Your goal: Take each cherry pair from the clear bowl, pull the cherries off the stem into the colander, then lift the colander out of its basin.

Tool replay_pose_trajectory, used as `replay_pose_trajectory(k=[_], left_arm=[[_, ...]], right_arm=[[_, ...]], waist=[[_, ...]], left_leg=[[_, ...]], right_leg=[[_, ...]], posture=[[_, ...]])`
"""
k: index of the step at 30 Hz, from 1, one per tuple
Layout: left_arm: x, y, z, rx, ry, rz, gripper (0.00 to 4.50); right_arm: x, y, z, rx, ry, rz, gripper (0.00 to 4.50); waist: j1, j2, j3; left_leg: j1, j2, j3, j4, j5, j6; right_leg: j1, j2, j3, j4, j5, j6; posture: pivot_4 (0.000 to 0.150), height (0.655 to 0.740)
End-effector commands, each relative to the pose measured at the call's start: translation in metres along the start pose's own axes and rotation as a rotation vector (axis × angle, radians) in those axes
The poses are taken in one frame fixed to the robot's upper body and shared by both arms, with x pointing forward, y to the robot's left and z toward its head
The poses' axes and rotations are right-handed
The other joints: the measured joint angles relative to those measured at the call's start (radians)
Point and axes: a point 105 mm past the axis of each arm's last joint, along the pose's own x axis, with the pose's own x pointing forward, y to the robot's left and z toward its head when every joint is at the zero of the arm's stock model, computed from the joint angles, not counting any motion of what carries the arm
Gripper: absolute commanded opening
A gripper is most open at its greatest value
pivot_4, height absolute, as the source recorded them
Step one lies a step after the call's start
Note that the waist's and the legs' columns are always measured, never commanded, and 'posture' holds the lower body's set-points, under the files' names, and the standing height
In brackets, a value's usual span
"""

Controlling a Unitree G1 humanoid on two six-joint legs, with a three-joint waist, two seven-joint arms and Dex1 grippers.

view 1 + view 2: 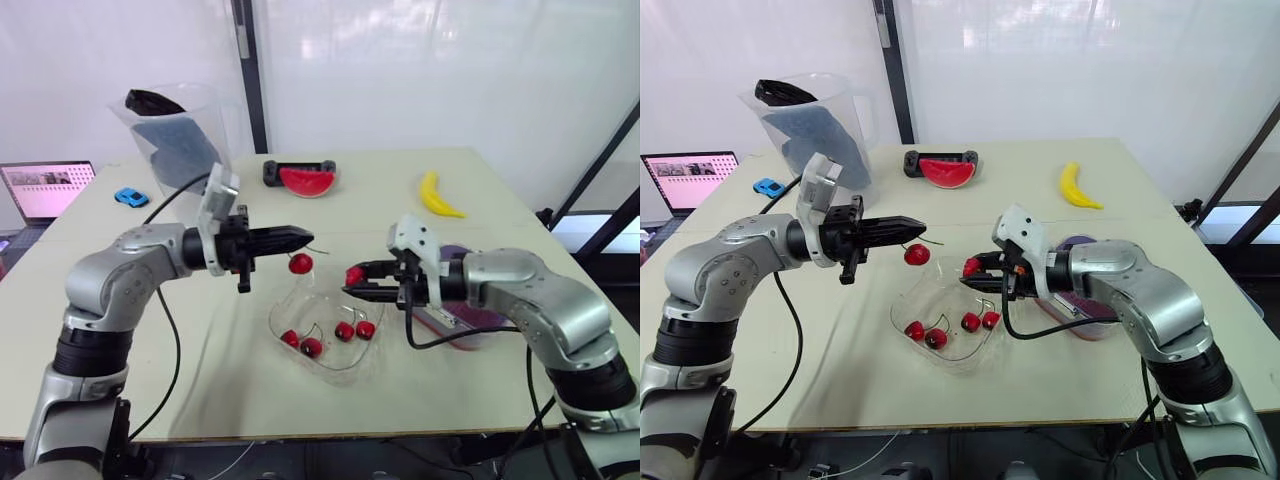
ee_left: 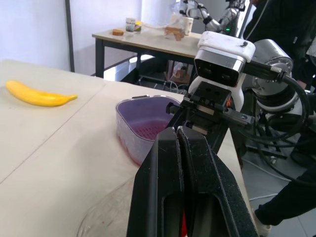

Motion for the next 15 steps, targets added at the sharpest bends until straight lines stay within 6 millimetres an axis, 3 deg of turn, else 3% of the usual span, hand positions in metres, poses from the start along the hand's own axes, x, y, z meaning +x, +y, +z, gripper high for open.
replay_pose_trajectory(k=[1,4,8,15], left_arm=[[-0.002,-0.002,0.011,0.048,-0.026,0.000,0.00],[-0.001,-0.004,0.010,0.049,-0.038,-0.019,0.00],[0.001,-0.006,0.009,0.070,-0.036,-0.041,0.00],[0.002,-0.006,0.006,0.084,-0.030,-0.042,0.00]], right_arm=[[-0.034,-0.029,0.014,-0.057,-0.011,-0.132,1.52],[-0.071,-0.060,-0.006,-0.108,0.138,-0.266,1.52],[-0.112,-0.086,-0.033,-0.131,0.302,-0.368,1.52],[-0.129,-0.099,-0.081,-0.100,0.465,-0.389,1.52]], waist=[[0.003,0.000,0.000],[0.008,0.000,0.000],[0.009,0.000,0.000],[-0.003,0.000,0.000]], left_leg=[[0.000,0.000,0.000,0.000,0.000,0.000],[0.000,0.000,0.000,0.001,0.000,0.000],[0.000,0.000,0.002,0.001,-0.001,0.002],[0.001,0.000,0.002,0.000,-0.001,0.002]], right_leg=[[0.000,0.000,0.000,0.000,0.000,0.000],[0.001,0.000,0.000,-0.001,0.000,0.000],[0.002,0.000,0.000,-0.002,0.000,0.000],[0.001,0.000,0.000,-0.002,0.000,0.000]], posture=[[0.150,0.7400],[0.150,0.7400],[0.150,0.7400],[0.150,0.7400]])
